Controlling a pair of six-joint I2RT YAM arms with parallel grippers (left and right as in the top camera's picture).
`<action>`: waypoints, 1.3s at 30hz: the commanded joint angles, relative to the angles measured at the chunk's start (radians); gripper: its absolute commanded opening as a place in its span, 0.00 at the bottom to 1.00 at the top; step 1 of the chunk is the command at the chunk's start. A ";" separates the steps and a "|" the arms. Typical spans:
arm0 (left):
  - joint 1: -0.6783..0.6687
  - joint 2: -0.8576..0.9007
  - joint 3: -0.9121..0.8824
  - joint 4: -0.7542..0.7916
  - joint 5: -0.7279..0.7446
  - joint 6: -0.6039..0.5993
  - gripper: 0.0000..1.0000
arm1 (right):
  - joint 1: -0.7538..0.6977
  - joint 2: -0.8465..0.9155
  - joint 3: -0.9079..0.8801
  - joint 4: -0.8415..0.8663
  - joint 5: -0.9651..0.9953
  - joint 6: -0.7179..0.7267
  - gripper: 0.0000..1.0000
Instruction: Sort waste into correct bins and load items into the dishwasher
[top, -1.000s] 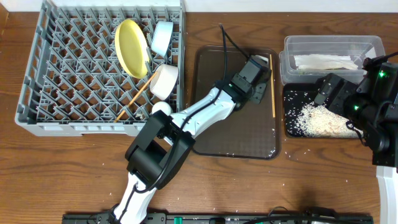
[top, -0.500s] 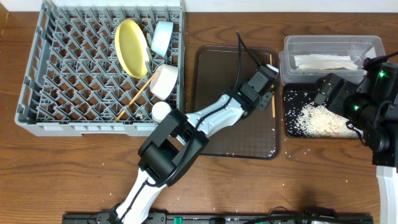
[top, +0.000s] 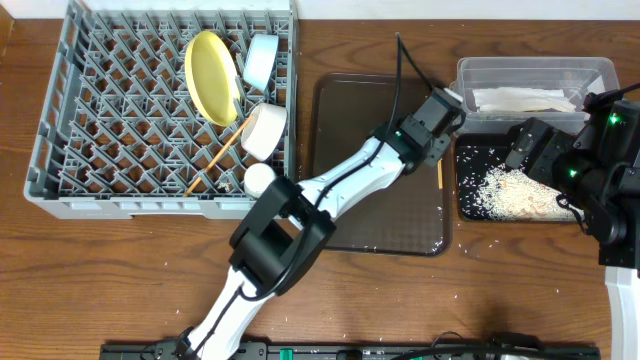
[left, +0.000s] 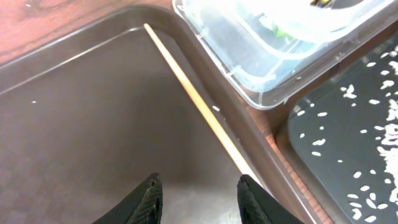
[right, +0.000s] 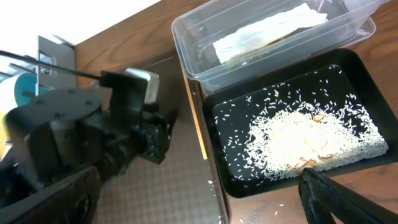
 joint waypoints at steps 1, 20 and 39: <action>-0.027 0.066 0.042 -0.025 -0.011 0.044 0.41 | -0.004 0.002 0.006 -0.001 0.002 0.009 0.99; -0.048 0.098 0.057 -0.007 -0.018 0.076 0.41 | -0.004 0.002 0.006 -0.002 0.002 0.009 0.99; -0.069 0.126 0.050 -0.083 -0.038 0.147 0.40 | -0.004 0.002 0.006 -0.002 0.002 0.009 0.99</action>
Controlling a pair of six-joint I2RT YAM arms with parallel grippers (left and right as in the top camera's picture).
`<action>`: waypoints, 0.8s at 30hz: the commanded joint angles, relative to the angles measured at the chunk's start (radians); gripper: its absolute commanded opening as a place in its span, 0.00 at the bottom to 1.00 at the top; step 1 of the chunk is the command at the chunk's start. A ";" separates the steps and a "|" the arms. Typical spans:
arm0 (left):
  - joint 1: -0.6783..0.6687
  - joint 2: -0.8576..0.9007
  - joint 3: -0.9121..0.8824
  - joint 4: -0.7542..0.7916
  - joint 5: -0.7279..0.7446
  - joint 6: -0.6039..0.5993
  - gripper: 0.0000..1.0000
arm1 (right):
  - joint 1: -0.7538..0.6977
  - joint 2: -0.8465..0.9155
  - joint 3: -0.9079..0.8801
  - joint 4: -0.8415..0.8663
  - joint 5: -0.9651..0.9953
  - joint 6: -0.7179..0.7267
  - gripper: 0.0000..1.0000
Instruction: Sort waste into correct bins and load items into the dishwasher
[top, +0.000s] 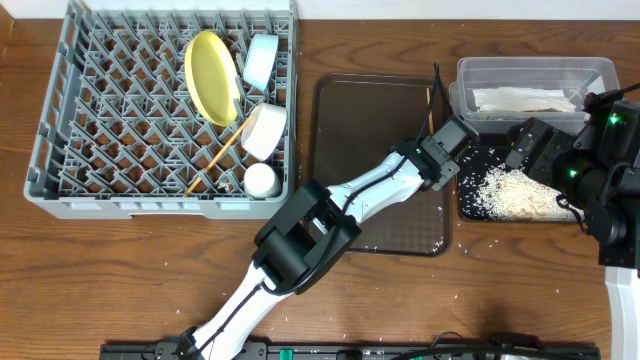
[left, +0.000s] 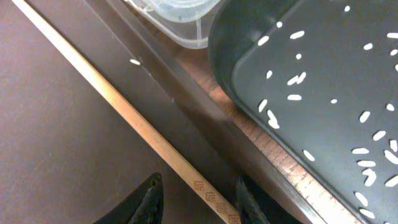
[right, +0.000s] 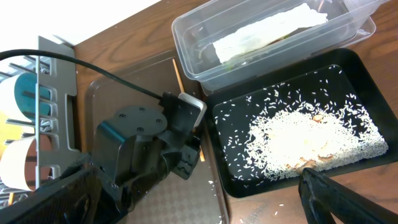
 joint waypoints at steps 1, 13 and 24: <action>-0.002 0.023 0.016 -0.047 -0.035 0.002 0.41 | -0.004 0.002 0.006 -0.002 0.002 0.009 0.99; 0.004 0.025 0.015 -0.237 -0.038 -0.240 0.41 | -0.004 0.002 0.006 -0.002 0.002 0.009 0.99; 0.024 0.025 0.015 -0.383 -0.022 -0.378 0.34 | -0.004 0.002 0.006 -0.002 0.002 0.009 0.99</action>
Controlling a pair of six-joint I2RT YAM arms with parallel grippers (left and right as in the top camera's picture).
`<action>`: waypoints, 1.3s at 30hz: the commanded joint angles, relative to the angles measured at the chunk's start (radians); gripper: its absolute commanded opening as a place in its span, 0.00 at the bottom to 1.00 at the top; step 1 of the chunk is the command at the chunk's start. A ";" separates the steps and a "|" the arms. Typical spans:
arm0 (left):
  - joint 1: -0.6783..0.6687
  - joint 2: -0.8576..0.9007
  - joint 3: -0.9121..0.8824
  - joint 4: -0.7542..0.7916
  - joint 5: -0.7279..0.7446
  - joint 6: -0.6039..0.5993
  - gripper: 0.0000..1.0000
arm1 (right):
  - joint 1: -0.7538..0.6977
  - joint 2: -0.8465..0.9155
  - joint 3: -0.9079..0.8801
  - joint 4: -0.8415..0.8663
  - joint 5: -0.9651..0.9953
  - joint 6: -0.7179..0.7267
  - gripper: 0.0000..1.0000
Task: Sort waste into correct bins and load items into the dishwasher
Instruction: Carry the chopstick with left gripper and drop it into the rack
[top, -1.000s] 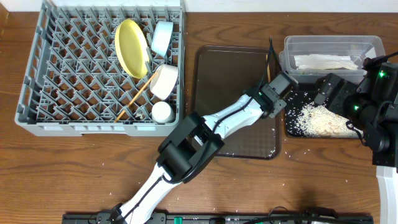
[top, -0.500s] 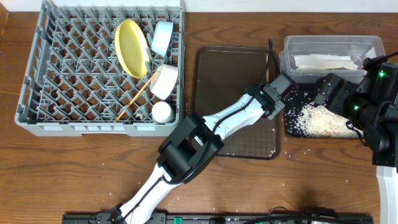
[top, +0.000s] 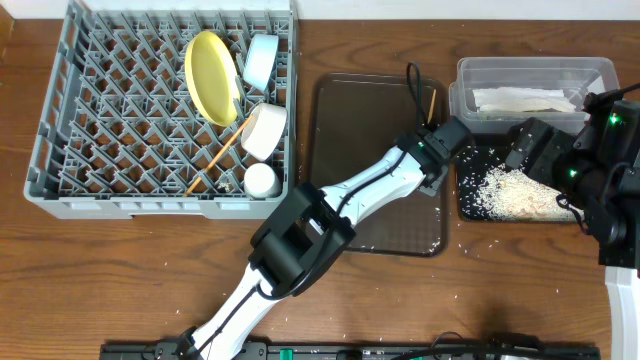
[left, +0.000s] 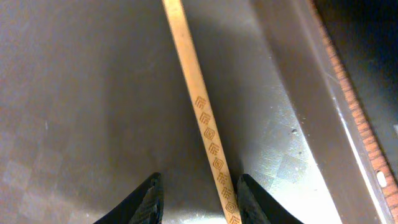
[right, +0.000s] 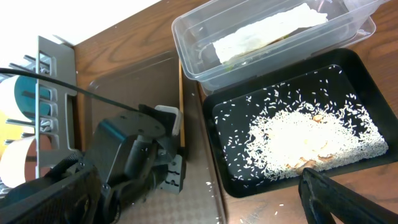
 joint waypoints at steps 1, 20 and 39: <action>0.018 0.046 -0.036 -0.062 -0.010 -0.029 0.31 | -0.004 0.002 0.006 -0.002 0.002 0.009 0.99; 0.044 -0.026 -0.001 -0.132 -0.012 -0.025 0.07 | -0.004 0.002 0.006 -0.002 0.002 0.009 0.99; 0.466 -0.539 0.024 -0.498 -0.022 0.139 0.08 | -0.004 0.002 0.006 -0.002 0.002 0.009 0.99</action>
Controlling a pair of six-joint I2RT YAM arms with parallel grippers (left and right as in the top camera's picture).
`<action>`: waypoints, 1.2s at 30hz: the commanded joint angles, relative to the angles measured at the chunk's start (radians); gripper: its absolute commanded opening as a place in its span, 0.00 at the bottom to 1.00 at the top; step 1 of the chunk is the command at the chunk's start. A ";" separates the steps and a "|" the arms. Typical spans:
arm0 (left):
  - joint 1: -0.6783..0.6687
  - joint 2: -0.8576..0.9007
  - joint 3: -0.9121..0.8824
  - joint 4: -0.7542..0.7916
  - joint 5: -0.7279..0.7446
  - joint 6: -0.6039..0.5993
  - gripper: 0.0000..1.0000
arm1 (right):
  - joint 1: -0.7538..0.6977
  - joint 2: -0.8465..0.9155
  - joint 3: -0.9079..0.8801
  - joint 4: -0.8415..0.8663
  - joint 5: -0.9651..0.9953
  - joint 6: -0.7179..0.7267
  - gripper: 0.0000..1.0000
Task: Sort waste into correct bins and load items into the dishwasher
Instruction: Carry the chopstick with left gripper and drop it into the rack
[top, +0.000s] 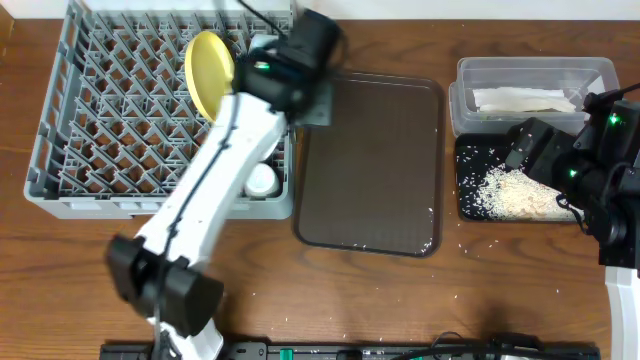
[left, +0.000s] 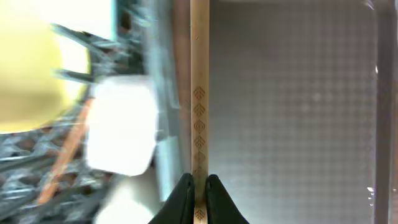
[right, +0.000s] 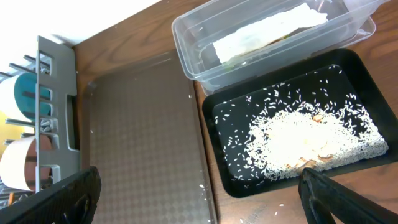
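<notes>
A light wooden chopstick (left: 199, 93) with a stamped pattern runs straight up the left wrist view. My left gripper (left: 199, 185) is shut on its near end. It hangs over the left edge of the brown tray (top: 370, 170), beside the grey dish rack (top: 60, 150). Inside the rack are a yellow plate (top: 208, 75), white cups (left: 121, 124) and another chopstick (top: 215, 160). My right gripper (right: 199, 202) stands wide open with nothing in it, above the black tray of rice (right: 292, 143).
A clear bin (top: 535, 75) holding a white wrapper stands behind the black rice tray (top: 480, 200). Rice grains are scattered on the wooden table (top: 500, 300) and on the brown tray's right edge. The left arm stretches diagonally over the rack.
My left gripper was open astride the chopstick at the brown tray's right side. It is now shut on the stick, at the tray's left edge by the rack. The right arm is unchanged.
My left gripper was first open above the chopstick lying along the tray's right wall. Then it was further along the stick, near the black tray, then astride the patterned end. Now it grips the stick beside the rack, and the tray has nothing on it.
</notes>
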 joint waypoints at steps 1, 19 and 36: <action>0.062 0.007 0.002 -0.042 -0.023 0.110 0.07 | -0.004 0.002 0.006 -0.002 0.002 0.009 0.99; 0.313 0.172 -0.091 -0.068 -0.037 0.234 0.50 | -0.004 0.002 0.006 -0.002 0.002 0.009 0.99; 0.311 -0.161 -0.045 -0.301 -0.009 0.128 0.81 | -0.004 0.002 0.006 -0.002 0.002 0.009 0.99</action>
